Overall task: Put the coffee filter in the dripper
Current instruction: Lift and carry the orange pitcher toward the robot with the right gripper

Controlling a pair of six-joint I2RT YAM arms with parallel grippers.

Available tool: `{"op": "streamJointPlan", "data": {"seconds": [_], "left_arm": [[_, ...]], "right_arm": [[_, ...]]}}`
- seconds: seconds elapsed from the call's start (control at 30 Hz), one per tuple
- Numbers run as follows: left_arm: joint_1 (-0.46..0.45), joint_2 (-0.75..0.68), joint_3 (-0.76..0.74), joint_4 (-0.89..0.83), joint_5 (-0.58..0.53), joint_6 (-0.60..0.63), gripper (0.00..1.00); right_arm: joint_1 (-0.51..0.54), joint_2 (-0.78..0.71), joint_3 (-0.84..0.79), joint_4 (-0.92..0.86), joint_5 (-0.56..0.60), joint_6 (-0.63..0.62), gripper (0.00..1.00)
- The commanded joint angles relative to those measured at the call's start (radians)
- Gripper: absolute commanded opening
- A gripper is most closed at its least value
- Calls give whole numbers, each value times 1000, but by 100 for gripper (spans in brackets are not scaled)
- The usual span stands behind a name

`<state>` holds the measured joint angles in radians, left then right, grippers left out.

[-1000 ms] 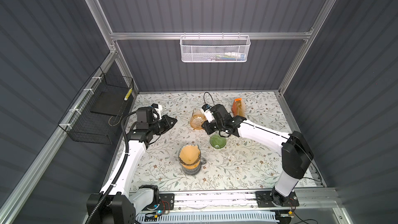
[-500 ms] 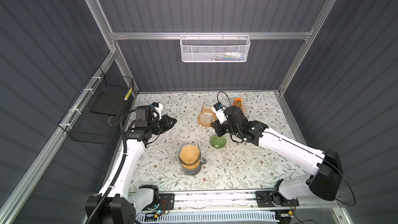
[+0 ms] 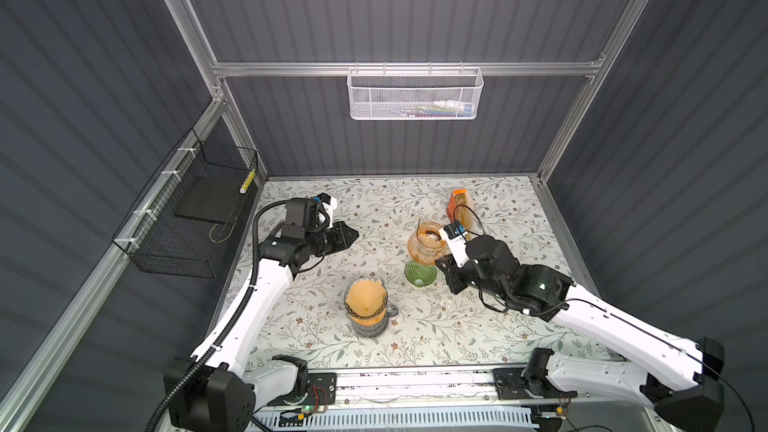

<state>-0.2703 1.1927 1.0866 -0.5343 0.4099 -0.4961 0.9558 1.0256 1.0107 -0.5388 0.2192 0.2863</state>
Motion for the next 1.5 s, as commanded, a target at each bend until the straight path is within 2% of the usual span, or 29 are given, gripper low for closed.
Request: {"op": "streamJointPlan", "data": {"seconds": [0.0,0.53,0.8,1.07,1.47], "left_arm": [[-3,9,26,20,-27,6,18],[-20,46,19,88,-20,-25,19],[-20,62,14,99,-20,-25,19],[-20,68,13,100,-29,-33,19],[-21,87,13,106,-25,-39,19]], "right_arm": [[46,-56,-35,-52,104,38,0],[246,-208,-183,-135,159,210,0],[339,-195,-222,-172,242,251,0],[471,-158,-277,-158,271,299,0],[515,-95,-355,-75,226,376,0]]}}
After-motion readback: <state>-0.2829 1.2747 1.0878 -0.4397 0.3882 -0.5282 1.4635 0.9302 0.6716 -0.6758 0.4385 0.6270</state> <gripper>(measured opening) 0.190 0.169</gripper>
